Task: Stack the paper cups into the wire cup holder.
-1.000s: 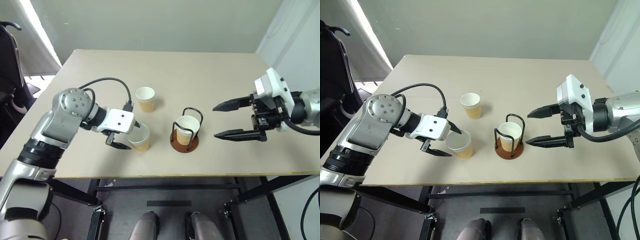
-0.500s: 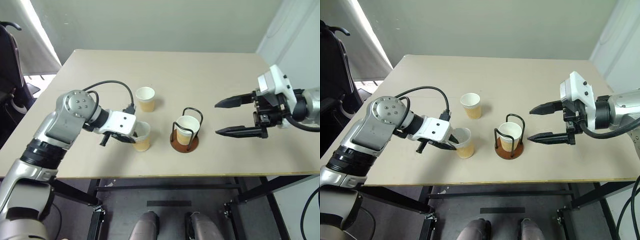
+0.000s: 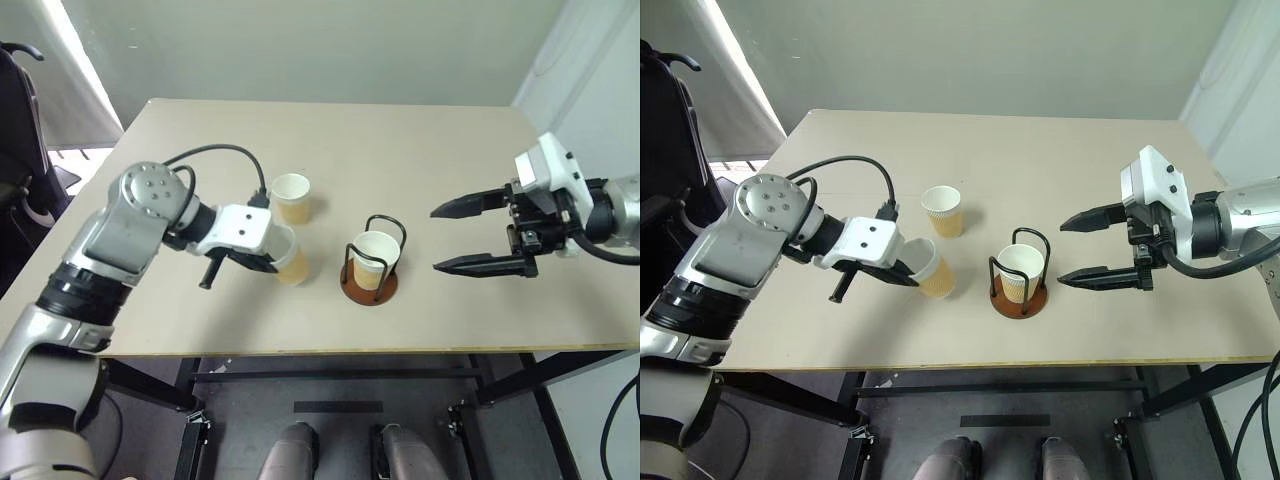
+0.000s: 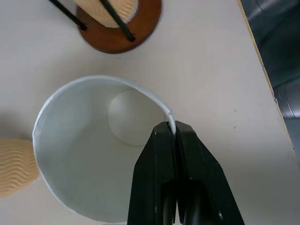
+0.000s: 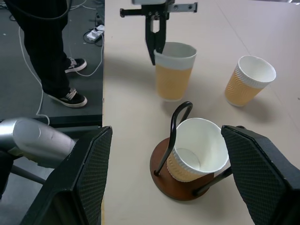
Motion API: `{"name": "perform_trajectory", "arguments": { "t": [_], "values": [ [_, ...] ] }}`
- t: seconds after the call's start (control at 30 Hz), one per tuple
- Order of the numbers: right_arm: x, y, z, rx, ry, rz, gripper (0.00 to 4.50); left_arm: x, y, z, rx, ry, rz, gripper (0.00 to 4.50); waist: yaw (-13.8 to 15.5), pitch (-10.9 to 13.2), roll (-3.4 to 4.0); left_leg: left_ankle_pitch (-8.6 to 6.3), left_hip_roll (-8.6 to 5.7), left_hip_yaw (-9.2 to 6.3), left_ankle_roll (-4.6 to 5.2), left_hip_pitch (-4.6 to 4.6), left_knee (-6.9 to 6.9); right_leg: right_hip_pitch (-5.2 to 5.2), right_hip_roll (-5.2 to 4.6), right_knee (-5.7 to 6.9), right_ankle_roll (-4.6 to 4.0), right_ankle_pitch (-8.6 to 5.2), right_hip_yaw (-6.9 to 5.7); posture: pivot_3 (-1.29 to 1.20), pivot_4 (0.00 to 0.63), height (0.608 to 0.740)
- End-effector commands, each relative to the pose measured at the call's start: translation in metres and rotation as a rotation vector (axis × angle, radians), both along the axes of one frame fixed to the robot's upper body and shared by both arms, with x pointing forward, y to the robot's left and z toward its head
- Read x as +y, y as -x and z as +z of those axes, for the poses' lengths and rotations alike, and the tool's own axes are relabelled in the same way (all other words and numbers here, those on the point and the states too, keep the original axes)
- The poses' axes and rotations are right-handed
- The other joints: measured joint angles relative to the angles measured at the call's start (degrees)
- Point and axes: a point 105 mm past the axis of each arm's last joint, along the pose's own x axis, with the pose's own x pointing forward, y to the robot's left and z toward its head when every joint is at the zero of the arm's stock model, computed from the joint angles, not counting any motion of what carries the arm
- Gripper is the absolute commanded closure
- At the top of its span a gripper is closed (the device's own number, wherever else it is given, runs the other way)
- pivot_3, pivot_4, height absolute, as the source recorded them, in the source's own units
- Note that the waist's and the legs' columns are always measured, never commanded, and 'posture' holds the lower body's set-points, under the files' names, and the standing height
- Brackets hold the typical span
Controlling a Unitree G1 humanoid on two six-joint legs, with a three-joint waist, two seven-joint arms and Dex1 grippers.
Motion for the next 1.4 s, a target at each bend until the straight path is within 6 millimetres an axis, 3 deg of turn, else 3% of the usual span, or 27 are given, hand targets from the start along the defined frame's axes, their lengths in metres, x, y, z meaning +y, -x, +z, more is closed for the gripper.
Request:
{"name": "perform_trajectory", "arguments": {
  "t": [0.03,0.3,0.9,1.03,1.4],
  "values": [
    [-0.002,-0.003,0.009,-0.051,0.015,0.001,0.73,-0.001,-0.004,0.023,-0.021,0.037,-0.009,4.47,0.00,0.00,0.00,0.00,0.00,0.00,0.00,0.00,0.00,0.00,0.00,0.00,0.00,0.00,0.00,0.00,0.150,0.740],
    [-0.009,-0.015,0.002,-0.073,0.052,-0.028,0.73,-0.021,-0.013,0.062,-0.061,0.156,-0.046,4.47,0.07,0.00,0.00,-0.01,0.00,-0.01,0.02,-0.06,0.02,0.00,-0.01,-0.03,0.27,0.16,-0.02,0.00,0.150,0.740],
    [-0.002,-0.011,0.001,-0.105,0.015,-0.066,0.73,-0.062,-0.012,0.098,-0.028,0.279,-0.174,4.47,0.09,0.00,0.00,-0.02,0.01,0.00,0.05,-0.07,0.04,0.02,-0.01,-0.07,0.48,0.26,-0.02,0.00,0.150,0.740],
    [-0.003,-0.013,-0.001,-0.111,0.011,-0.088,0.73,-0.073,-0.013,0.099,-0.019,0.291,-0.206,4.47,0.14,0.00,0.00,-0.02,0.01,0.01,0.05,-0.08,0.05,0.03,-0.01,-0.08,0.53,0.28,-0.02,0.00,0.150,0.740],
    [-0.038,-0.023,0.006,-0.160,0.094,-0.205,0.73,-0.092,-0.002,0.087,0.048,0.272,-0.291,4.47,0.26,0.00,0.00,-0.03,0.01,0.02,0.06,-0.09,0.07,0.05,-0.01,-0.10,0.68,0.30,-0.01,0.00,0.150,0.740]
  ]
}}
